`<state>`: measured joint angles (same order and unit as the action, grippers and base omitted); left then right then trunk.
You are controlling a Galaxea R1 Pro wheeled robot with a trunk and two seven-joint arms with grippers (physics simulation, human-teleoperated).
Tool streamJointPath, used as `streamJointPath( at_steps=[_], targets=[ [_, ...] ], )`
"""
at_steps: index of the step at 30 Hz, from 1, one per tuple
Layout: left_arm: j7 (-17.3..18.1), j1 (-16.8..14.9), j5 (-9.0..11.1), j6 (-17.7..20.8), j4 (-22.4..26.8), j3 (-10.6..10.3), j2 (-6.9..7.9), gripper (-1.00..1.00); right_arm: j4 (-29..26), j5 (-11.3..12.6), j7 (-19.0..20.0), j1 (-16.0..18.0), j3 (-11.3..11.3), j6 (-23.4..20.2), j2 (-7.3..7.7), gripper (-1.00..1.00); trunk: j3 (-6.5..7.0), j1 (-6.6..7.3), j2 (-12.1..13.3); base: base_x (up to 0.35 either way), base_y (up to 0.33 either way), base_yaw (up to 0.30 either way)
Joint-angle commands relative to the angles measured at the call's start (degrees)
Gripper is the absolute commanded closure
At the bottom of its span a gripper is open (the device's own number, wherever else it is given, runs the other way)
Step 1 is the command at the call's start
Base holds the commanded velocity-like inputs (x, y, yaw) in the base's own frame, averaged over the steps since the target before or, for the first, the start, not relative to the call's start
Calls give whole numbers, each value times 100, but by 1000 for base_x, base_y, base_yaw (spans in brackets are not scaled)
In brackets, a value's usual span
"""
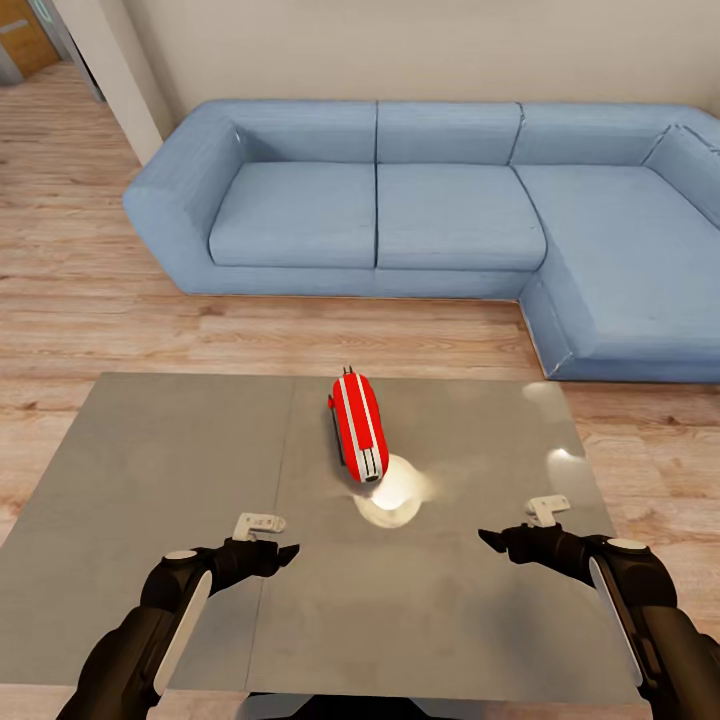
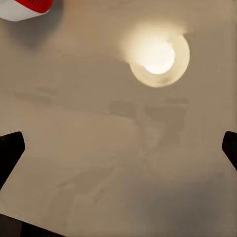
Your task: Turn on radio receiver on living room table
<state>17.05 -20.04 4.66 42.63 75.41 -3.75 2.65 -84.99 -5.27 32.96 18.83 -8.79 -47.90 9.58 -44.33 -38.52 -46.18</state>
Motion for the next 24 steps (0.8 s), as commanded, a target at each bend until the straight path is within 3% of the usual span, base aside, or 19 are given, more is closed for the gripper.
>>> streamJointPath(
  at_steps=[1, 24],
  targets=[
    [0, 0, 0, 0, 0, -2, 3, -100, 13, -5, -1, -1, 0, -4, 0, -100, 0, 0, 0, 0, 0, 0],
    [0, 0, 0, 0, 0, 3, 7, -100, 3, -7, 7, -2, 7, 2, 0, -100, -13, 0, 0, 0, 0, 0]
  ],
)
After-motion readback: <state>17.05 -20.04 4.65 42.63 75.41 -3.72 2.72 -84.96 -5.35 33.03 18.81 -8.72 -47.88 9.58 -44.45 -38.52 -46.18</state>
